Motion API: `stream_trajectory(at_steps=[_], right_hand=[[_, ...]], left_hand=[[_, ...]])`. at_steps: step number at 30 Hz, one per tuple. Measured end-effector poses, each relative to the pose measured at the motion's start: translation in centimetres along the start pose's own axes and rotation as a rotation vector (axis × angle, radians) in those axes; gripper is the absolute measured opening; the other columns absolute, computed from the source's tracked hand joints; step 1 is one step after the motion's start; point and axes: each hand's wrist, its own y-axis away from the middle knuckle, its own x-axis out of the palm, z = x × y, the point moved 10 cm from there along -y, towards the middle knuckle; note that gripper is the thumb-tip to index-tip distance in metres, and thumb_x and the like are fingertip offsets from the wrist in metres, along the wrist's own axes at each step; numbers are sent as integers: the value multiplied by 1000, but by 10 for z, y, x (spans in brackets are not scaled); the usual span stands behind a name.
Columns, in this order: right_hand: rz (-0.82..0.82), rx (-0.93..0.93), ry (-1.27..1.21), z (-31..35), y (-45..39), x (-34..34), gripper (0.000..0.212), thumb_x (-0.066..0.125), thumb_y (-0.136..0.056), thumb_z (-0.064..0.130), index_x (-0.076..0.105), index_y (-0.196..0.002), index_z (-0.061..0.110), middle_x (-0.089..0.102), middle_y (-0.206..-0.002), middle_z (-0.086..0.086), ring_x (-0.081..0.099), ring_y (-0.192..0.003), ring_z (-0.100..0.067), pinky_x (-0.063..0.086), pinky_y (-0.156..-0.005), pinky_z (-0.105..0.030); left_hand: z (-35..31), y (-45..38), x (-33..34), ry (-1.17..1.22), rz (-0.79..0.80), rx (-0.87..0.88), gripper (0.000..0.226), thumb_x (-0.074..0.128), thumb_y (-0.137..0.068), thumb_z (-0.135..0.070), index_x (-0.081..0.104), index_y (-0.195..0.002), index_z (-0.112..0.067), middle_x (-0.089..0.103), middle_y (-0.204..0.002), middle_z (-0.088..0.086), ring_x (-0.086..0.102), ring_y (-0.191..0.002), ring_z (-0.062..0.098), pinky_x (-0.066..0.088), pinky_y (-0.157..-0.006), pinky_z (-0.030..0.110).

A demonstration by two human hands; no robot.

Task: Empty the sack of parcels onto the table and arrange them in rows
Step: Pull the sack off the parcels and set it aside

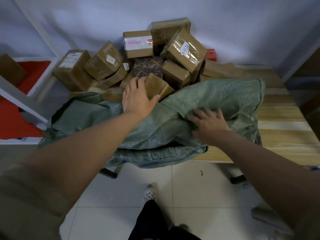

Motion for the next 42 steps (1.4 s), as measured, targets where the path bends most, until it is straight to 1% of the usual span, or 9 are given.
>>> stream_trajectory(at_steps=[4,7,11,16,21,26,33,38,42], right_hand=[[283,33,33,-2,-9,42,55,41,-99,43,28,-152,38,12,-165,1,9,-151,-31,5,-118,-65],[-1,65,25,0,-22,3,42,43,-96,39,56,-134,28,48,-144,-3,40,-134,-28,26,-114,-49],[-199,91,-46,-3,-30,-22,43,50,-93,34,58,-134,20,52,-138,-8,42,-132,-30,27,-112,-43],[-296,202,-91,-14,-26,-12,43,65,-84,31,66,-123,12,57,-132,-16,44,-130,-38,27,-115,-53],[-492,309,-157,-28,-5,-18,51,68,-84,30,58,-131,11,51,-139,-18,40,-134,-38,24,-115,-57],[-562,536,-287,-70,28,-13,72,64,-86,38,35,-148,13,30,-155,-20,23,-145,-40,14,-118,-58],[-392,1023,-757,-134,81,55,125,67,-67,77,6,-157,15,15,-162,-18,13,-149,-38,12,-118,-58],[-414,1069,-1436,-126,88,109,134,80,-52,72,15,-155,17,35,-154,-12,35,-142,-35,35,-114,-53],[-503,898,-1772,-113,74,103,108,88,-70,38,23,-154,20,45,-149,-5,46,-134,-23,41,-107,-33]], left_hand=[[2,-19,25,-76,162,-55,101,68,-75,-66,22,-151,-20,35,-150,12,34,-138,31,30,-111,44],[3,-27,37,-114,192,-56,107,77,-68,-61,22,-151,-21,38,-145,12,37,-134,32,32,-110,43],[18,-48,34,-83,164,-79,93,80,-68,-48,31,-143,-21,44,-138,12,44,-129,31,34,-108,43],[113,-50,20,40,88,-548,54,62,-89,-27,41,-135,-11,44,-142,17,43,-131,36,33,-106,46],[65,-22,10,59,-126,-117,60,50,-92,-55,46,-134,-12,44,-137,13,42,-128,31,34,-106,44],[-23,41,56,-203,130,425,93,33,-81,-84,23,-154,-28,25,-156,11,28,-139,34,25,-114,49],[-20,75,112,-632,346,405,104,41,-80,-82,-8,-156,-30,-2,-163,13,11,-145,38,8,-121,49],[-12,92,133,-642,450,268,97,40,-85,-75,-1,-157,-26,26,-144,13,28,-133,34,19,-116,46],[-16,108,131,-417,366,214,99,28,-82,-79,2,-157,-19,43,-146,17,24,-144,34,3,-122,46]])
